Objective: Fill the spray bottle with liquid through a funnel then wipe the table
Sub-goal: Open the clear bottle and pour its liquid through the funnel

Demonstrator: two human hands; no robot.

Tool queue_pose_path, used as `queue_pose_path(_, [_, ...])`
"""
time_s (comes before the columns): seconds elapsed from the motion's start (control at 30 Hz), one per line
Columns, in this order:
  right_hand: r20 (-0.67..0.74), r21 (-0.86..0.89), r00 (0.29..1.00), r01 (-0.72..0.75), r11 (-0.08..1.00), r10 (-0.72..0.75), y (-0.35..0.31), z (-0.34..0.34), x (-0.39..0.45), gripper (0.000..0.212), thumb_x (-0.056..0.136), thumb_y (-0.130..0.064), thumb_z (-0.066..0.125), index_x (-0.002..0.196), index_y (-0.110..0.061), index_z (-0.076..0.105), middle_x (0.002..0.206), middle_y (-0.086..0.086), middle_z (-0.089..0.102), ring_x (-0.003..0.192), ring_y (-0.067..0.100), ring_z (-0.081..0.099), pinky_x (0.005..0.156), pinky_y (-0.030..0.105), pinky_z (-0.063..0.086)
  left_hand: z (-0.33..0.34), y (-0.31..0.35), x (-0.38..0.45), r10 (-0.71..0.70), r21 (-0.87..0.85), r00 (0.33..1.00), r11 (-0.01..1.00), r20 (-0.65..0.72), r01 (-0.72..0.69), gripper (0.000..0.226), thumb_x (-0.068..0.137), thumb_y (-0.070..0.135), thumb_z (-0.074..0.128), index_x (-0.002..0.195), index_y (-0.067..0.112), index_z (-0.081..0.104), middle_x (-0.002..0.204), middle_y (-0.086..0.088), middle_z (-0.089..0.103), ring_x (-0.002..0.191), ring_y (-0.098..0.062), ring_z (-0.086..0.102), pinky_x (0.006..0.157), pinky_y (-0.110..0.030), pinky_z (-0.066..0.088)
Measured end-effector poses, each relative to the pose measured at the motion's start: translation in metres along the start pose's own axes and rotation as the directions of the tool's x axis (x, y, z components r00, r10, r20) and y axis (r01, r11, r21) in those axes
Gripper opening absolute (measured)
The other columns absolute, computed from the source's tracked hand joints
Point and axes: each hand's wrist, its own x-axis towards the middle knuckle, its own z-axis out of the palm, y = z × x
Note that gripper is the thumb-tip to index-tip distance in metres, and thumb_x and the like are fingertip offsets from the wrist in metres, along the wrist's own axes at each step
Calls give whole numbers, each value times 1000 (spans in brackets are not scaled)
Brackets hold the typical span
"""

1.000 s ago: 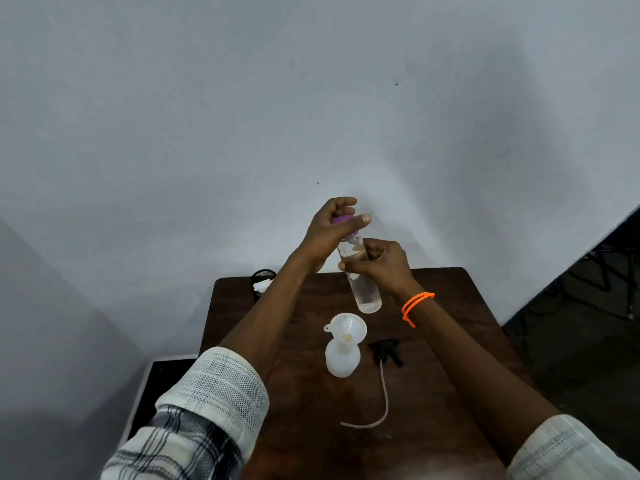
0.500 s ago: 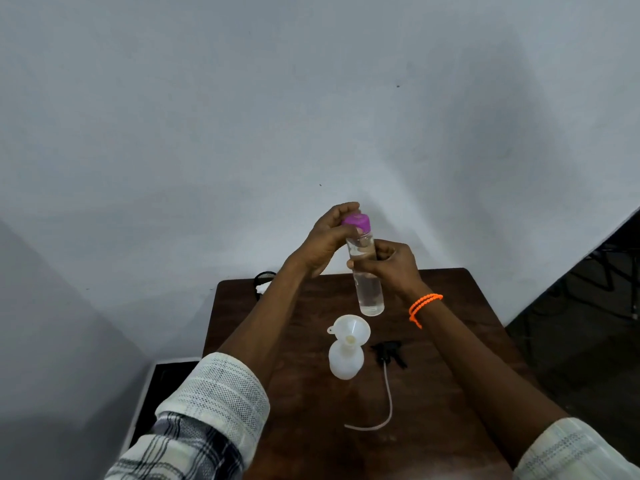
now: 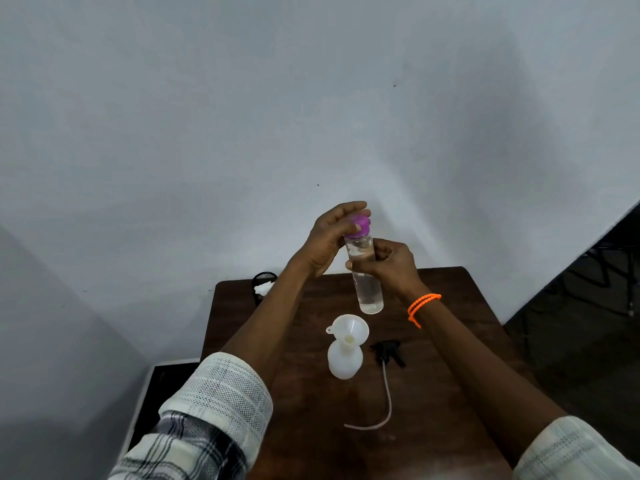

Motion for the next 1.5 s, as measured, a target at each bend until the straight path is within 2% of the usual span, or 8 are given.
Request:
queue_pose_path(0.27, [-18, -47, 1000, -4, 999, 3, 5, -2, 3, 40, 65, -29, 94, 103, -25, 79, 93, -8, 80, 86, 11, 76, 87, 43, 63, -4, 0, -4, -31, -36, 992, 999, -122, 27, 37, 81, 20, 66, 117, 16, 60, 119, -15, 59, 112, -27, 59, 91, -35, 53])
queue_pose_path(0.4, [-18, -47, 1000, -7, 999, 7, 4, -2, 4, 41, 65, -27, 94, 103, -24, 80, 93, -7, 80, 86, 11, 76, 87, 42, 63, -10, 0, -2, 9, 20, 1000, 1000, -19, -9, 51, 82, 2, 65, 130, 18, 59, 129, -12, 64, 121, -28, 61, 101, -38, 52])
queue_pose_path(0.57, [-5, -67, 1000, 7, 998, -7, 3, -1, 5, 36, 63, -24, 95, 96, -23, 80, 89, -6, 80, 84, 9, 76, 86, 40, 62, -2, -1, -2, 11, 194, 996, 981, -87, 6, 65, 69, 15, 87, 127, 18, 58, 103, -4, 59, 98, -20, 62, 87, -30, 56])
queue_pose_path(0.73, [-13, -52, 1000, 4, 999, -5, 2, 0, 3, 36, 64, -23, 94, 97, -22, 80, 88, -6, 80, 82, 9, 76, 86, 40, 63, -7, -2, 0, -9, 122, 1000, 992, 9, 8, 62, 76, 4, 71, 133, 25, 58, 130, -6, 64, 121, -25, 61, 103, -37, 52])
queue_pose_path(0.9, [11, -123, 999, 31, 992, -30, 5, -1, 5, 38, 61, -28, 96, 95, -21, 80, 86, -7, 80, 83, 9, 75, 86, 43, 61, 1, 0, -2, -15, 214, 998, 976, -64, 28, 67, 68, 24, 87, 127, 22, 57, 111, -1, 55, 103, -19, 58, 83, -27, 54])
queue_pose_path(1.1, [-15, -67, 1000, -9, 998, 8, 5, -3, 3, 35, 62, -26, 95, 94, -25, 80, 86, -7, 80, 82, 10, 76, 86, 44, 62, -5, -2, 0, -2, 181, 1000, 983, 9, 1, 59, 76, 0, 80, 131, 16, 64, 125, -6, 70, 118, -25, 64, 102, -42, 54])
queue_pose_path(1.37, [16, -147, 999, 31, 989, -29, 9, -6, 5, 40, 61, -34, 95, 96, -24, 79, 85, -5, 79, 85, 11, 75, 87, 45, 60, 12, -5, -5, 105, 330, 947, 944, -302, 1, 55, 52, 42, 99, 97, 24, 72, 89, 6, 69, 80, -9, 66, 72, -26, 60])
queue_pose_path(1.5, [26, -160, 999, 44, 986, -40, 11, -6, 7, 40, 60, -35, 95, 94, -23, 78, 85, -5, 79, 84, 11, 75, 85, 46, 61, 18, -3, -3, 25, 342, 964, 937, -265, 69, 52, 64, 52, 89, 97, 18, 66, 90, 6, 64, 79, -7, 62, 69, -22, 53])
